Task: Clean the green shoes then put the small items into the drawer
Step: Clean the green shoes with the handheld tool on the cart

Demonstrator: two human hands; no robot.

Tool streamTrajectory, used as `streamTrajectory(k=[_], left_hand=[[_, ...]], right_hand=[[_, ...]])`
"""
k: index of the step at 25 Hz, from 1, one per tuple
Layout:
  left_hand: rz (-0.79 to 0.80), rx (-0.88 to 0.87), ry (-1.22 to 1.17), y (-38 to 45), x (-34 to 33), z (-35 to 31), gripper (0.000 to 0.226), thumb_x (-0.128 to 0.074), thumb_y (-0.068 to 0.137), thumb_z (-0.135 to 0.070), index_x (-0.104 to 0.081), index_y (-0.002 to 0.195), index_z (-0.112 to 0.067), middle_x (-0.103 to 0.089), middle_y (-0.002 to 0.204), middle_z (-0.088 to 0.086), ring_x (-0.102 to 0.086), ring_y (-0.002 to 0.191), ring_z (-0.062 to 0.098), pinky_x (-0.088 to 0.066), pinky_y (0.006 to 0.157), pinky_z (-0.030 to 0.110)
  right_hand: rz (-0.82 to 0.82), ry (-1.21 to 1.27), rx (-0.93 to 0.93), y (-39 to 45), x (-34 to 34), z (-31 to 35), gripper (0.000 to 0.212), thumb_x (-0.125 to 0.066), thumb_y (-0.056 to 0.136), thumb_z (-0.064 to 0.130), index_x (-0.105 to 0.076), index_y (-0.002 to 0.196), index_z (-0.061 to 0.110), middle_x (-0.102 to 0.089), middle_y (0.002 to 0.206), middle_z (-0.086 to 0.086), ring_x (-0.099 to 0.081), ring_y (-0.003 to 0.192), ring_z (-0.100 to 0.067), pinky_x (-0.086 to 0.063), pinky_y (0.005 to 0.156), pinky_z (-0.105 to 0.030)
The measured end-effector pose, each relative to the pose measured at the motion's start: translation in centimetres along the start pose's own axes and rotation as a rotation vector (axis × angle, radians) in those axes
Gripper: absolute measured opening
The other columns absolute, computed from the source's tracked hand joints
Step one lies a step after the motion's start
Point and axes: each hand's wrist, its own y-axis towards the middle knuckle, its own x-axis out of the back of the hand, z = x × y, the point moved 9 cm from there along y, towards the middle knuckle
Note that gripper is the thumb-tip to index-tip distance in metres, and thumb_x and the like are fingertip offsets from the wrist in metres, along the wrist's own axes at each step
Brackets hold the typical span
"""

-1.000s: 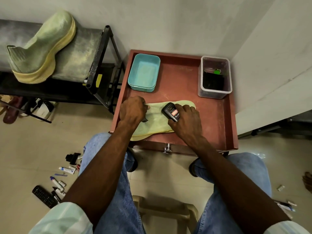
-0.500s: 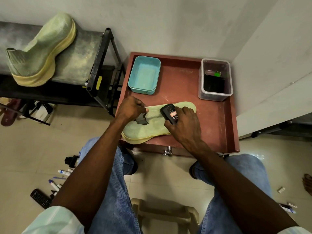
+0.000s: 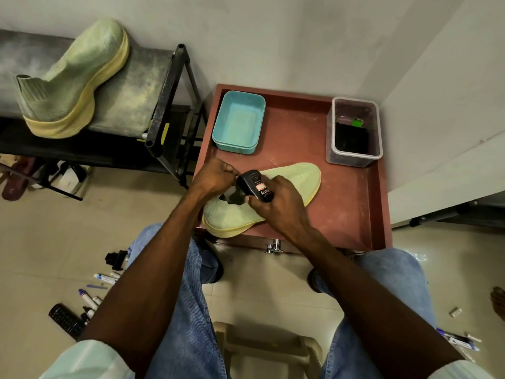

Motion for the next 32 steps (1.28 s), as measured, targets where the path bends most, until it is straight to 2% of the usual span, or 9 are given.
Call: streamTrajectory(k=[4,7,11,15,19,23,26,30,32], left_hand=[[0.012,0.004,-0.062,-0.3,-0.1,-0.2,0.017,-0.062,0.089,-0.004,-0.074,0.101,-0.005,-0.073,0.099,0.006,-0.065,0.089,0.014,-0.052,0.077,0.023],[0.020,0.015,-0.044,-0.3,-0.4,-0.3,0.018,-0.058,0.091,-0.003,-0.073,0.100,-0.006,-0.071,0.095,0.003,-0.061,0.081,0.009,-0.045,0.065,0.017],[0.001,0.029,-0.034,0.0,-0.3,-0.1,0.020,-0.058,0.091,-0.004,-0.072,0.105,-0.006,-0.071,0.102,0.004,-0.063,0.096,0.016,-0.044,0.079,0.024],[0.007,0.028,-0.024,0.3,-0.3,0.1,0.018,-0.057,0.092,-0.005,-0.074,0.100,-0.008,-0.072,0.100,0.003,-0.064,0.097,0.018,-0.047,0.079,0.028],[-0.022,0.028,-0.025,0.3,-0.1,-0.1,0.020,-0.058,0.091,-0.004,-0.073,0.105,-0.007,-0.072,0.103,0.005,-0.062,0.093,0.015,-0.044,0.073,0.023],[-0.037,-0.021,0.062,0.2,0.0,-0.3,0.021,-0.057,0.093,-0.007,-0.074,0.103,-0.012,-0.071,0.098,0.001,-0.062,0.088,0.014,-0.046,0.070,0.024],[-0.043,-0.052,0.076,0.4,0.1,-0.4,0.020,-0.060,0.093,-0.011,-0.073,0.108,-0.012,-0.072,0.106,0.001,-0.063,0.096,0.015,-0.046,0.083,0.026],[-0.056,-0.095,0.205,0.7,0.1,-0.9,0.024,-0.057,0.093,-0.009,-0.073,0.111,-0.013,-0.071,0.108,0.001,-0.063,0.091,0.015,-0.052,0.078,0.028],[-0.084,-0.111,0.256,0.6,0.2,-1.1,0.026,-0.055,0.093,-0.008,-0.072,0.112,-0.012,-0.071,0.109,0.002,-0.063,0.092,0.018,-0.055,0.080,0.032]], right_hand=[[-0.187,-0.221,-0.134,0.9,3.1,-2.9,0.055,-0.056,0.077,0.048,-0.063,0.122,0.017,-0.062,0.097,-0.014,-0.056,0.091,-0.032,-0.044,0.075,-0.036],[-0.050,-0.170,0.042,0.1,0.5,0.4,0.059,-0.058,0.077,0.046,-0.062,0.126,0.014,-0.061,0.096,-0.016,-0.054,0.092,-0.032,-0.042,0.077,-0.037],[-0.204,-0.315,-0.110,1.1,4.0,-2.6,0.052,-0.066,0.076,0.043,-0.065,0.119,0.013,-0.062,0.100,-0.016,-0.055,0.094,-0.034,-0.044,0.080,-0.039],[0.041,-0.076,0.066,0.6,0.1,0.3,0.056,-0.070,0.075,0.039,-0.064,0.125,0.013,-0.062,0.097,-0.016,-0.055,0.093,-0.034,-0.044,0.077,-0.038],[-0.186,-0.323,-0.124,1.7,3.4,-2.5,0.054,-0.063,0.079,0.045,-0.062,0.122,0.013,-0.062,0.102,-0.017,-0.055,0.095,-0.033,-0.043,0.081,-0.039],[-0.018,-0.157,0.030,1.6,0.6,-0.1,0.054,-0.066,0.079,0.044,-0.064,0.121,0.011,-0.060,0.095,-0.018,-0.054,0.090,-0.035,-0.042,0.075,-0.038],[-0.234,-0.294,-0.217,2.0,4.4,-3.9,0.051,-0.061,0.078,0.047,-0.065,0.117,0.014,-0.060,0.100,-0.017,-0.055,0.093,-0.034,-0.044,0.079,-0.039],[0.095,-0.065,0.049,1.8,-0.3,-0.2,0.054,-0.066,0.073,0.044,-0.067,0.117,0.013,-0.058,0.092,-0.016,-0.055,0.087,-0.032,-0.041,0.070,-0.034],[0.031,-0.132,-0.072,2.8,1.4,-2.9,0.056,-0.064,0.070,0.050,-0.068,0.115,0.016,-0.060,0.096,-0.013,-0.056,0.090,-0.032,-0.039,0.070,-0.032]])
